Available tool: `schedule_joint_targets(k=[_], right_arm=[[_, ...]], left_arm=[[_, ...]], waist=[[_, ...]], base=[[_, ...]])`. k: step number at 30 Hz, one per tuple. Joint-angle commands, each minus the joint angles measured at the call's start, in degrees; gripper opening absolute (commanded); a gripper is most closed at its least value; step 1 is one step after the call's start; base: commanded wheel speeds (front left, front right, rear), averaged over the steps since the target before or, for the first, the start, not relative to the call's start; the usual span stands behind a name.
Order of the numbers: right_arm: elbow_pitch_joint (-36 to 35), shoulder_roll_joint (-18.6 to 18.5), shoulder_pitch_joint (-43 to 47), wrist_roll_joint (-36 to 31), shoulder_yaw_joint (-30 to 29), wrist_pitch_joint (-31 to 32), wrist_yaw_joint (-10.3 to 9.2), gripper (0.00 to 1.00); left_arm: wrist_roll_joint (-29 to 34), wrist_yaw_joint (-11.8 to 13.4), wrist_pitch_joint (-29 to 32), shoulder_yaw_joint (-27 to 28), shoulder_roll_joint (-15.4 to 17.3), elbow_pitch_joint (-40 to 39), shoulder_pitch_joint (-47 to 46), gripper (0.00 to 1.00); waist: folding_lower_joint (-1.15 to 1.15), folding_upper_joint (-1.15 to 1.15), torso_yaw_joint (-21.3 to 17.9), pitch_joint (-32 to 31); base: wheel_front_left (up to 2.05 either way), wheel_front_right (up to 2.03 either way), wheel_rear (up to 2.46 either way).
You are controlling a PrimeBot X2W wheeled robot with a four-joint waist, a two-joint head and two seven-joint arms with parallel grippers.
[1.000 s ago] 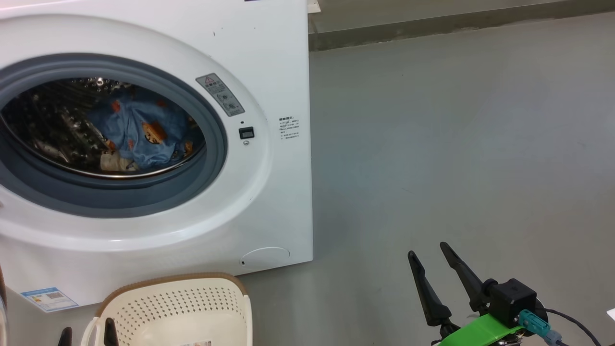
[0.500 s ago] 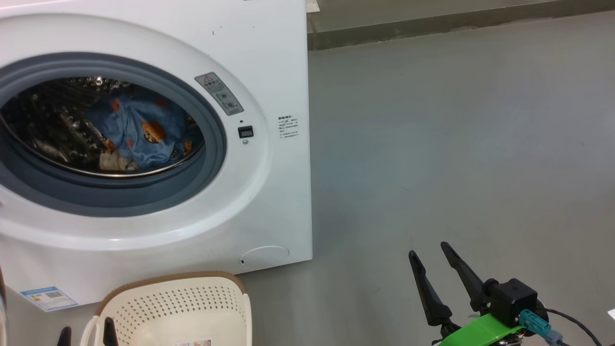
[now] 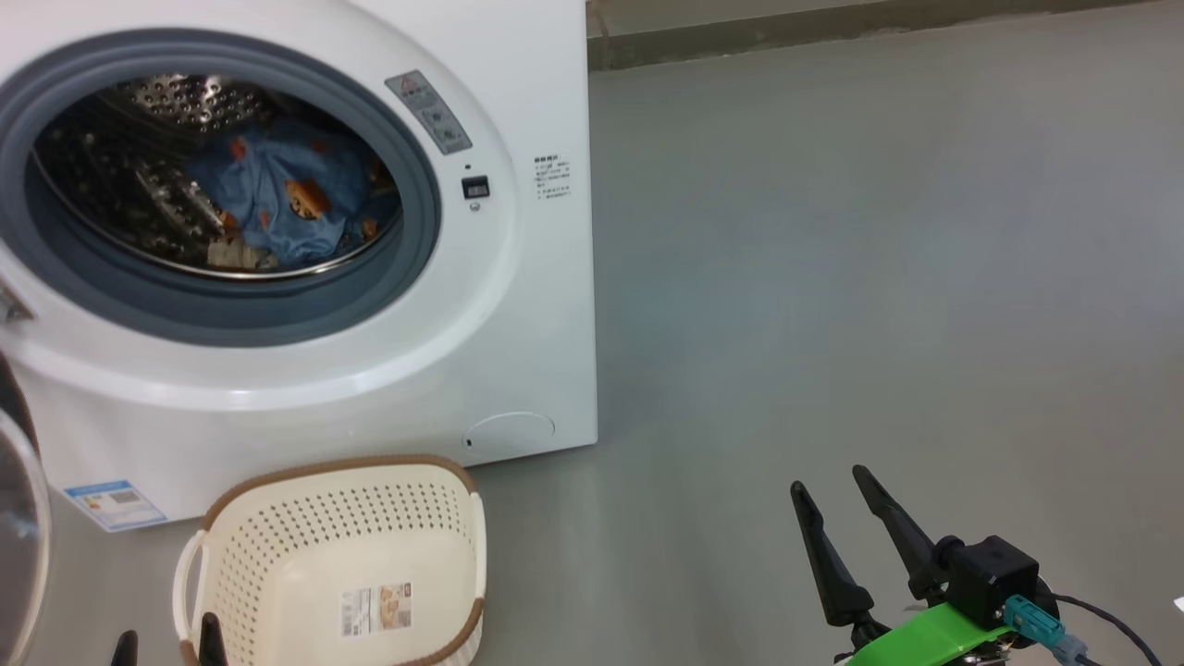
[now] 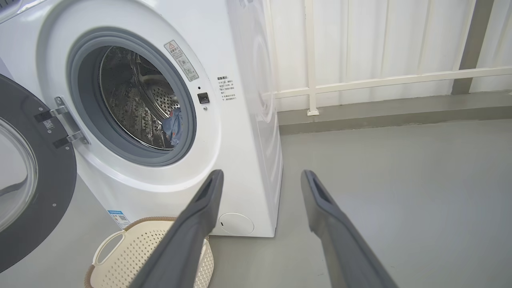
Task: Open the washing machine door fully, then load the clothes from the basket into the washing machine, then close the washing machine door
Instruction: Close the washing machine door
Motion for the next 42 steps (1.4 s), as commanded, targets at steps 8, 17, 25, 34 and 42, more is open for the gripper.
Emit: schedule_joint_targets(k=[8, 17, 25, 34, 42], right_arm=[[-1.15, 0.25, -0.72, 0.28, 0.89, -0.28, 0.17, 1.00], [-1.18, 0.25, -0.74, 0.04, 1.05, -0.28, 0.17, 1.00], [-0.99, 0.25, -0.76, 0.00, 1.25, -0.28, 0.17, 1.00], [-1.17, 0.25, -0.33, 0.27, 0.88, -0.28, 0.17, 1.00], [-1.33, 0.25, 0.10, -0.30, 1.01, -0.28, 0.17, 1.00]], left_arm=[[0.09, 0.85, -0.33, 1.96, 0.70, -1.39, -1.83, 1.00], [0.02, 0.65, -0.33, 1.45, 0.70, -1.26, -1.74, 1.00], [0.94, 1.14, -0.33, 1.10, 0.70, -1.28, -1.74, 1.00], [1.09, 1.56, -0.33, 1.07, 0.70, -0.94, -1.67, 1.00], [0.47, 2.39, -0.33, 0.92, 0.70, -0.71, -1.16, 1.00]], waist=[[0.00, 0.00, 0.40, -0.08], [0.00, 0.00, 0.48, -0.36], [0.00, 0.00, 0.66, -0.50], [0.00, 0.00, 1.24, -0.95], [0.00, 0.00, 2.98, -1.22]], base=[[-0.97, 0.97, 0.00], [-0.07, 0.07, 0.00], [0.00, 0.00, 0.00], [0.00, 0.00, 0.00], [0.00, 0.00, 0.00]])
